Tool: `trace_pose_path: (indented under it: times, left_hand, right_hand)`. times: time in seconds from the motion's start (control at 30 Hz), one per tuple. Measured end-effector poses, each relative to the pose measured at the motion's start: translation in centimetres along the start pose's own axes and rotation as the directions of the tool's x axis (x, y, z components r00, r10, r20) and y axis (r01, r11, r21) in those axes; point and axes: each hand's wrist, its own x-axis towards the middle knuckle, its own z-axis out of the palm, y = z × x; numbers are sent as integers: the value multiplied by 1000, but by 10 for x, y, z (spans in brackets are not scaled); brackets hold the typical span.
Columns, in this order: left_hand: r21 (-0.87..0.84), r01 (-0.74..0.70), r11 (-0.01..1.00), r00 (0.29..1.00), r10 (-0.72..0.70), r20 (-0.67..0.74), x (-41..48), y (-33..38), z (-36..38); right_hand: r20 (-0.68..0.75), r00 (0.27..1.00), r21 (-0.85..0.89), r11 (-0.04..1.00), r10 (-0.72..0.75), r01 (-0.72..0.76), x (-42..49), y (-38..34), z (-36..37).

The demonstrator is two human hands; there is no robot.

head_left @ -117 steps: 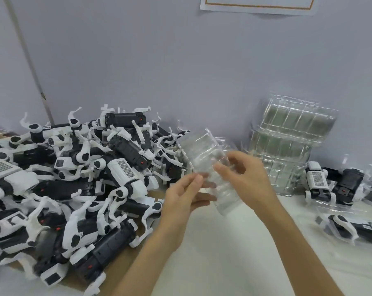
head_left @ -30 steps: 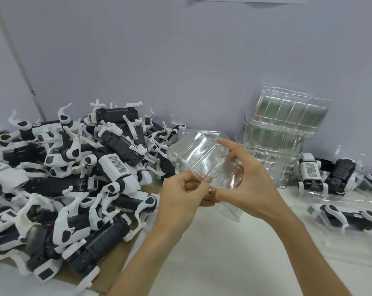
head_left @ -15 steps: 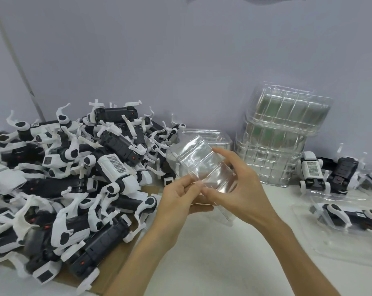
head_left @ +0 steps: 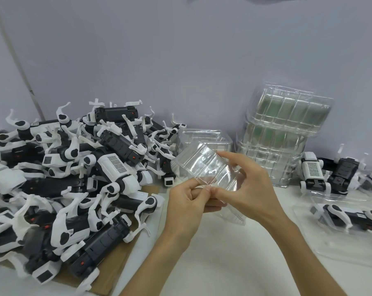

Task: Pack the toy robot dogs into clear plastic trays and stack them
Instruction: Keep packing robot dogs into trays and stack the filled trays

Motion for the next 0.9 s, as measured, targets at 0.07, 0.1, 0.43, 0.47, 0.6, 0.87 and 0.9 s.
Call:
trace_pose_path:
  times: [0.07, 0.1, 0.43, 0.47, 0.6, 0.87, 0.9]
  left_hand:
    - [-3, -1, 1000, 1000, 1, 8, 0, -1, 1]
    - [-2, -1, 1000, 1000, 1, 10, 0, -1, 1]
    - [24, -17, 1000, 1000, 17, 1, 0, 0, 5]
    - [25, -20, 999, 1000, 20, -2, 0, 0, 5]
    - [35, -10, 999, 1000, 11, -3, -1, -2, 2]
    - [-12, -8, 1000, 999, 8, -35, -1, 0, -23]
    - [-50, -11, 999, 999, 9, -49, 1, 1, -24]
  right_hand:
    - [0, 1000, 13, 1000, 9, -9, 0, 0, 0]
    - [3, 1000, 21, 1000, 11, -11, 0, 1, -1]
    - [-20, 1000, 25, 999, 23, -23, 2, 2, -4]
    - [-22, 1000, 21, 1000, 20, -19, 3, 1, -4]
    - [-73, 997, 35, 999, 26, -24, 2, 4, -3]
    - [-192, 961, 168, 972, 197, -165, 13, 28, -53]
    - [-167, 963, 186, 966, 213, -181, 11, 29, -54]
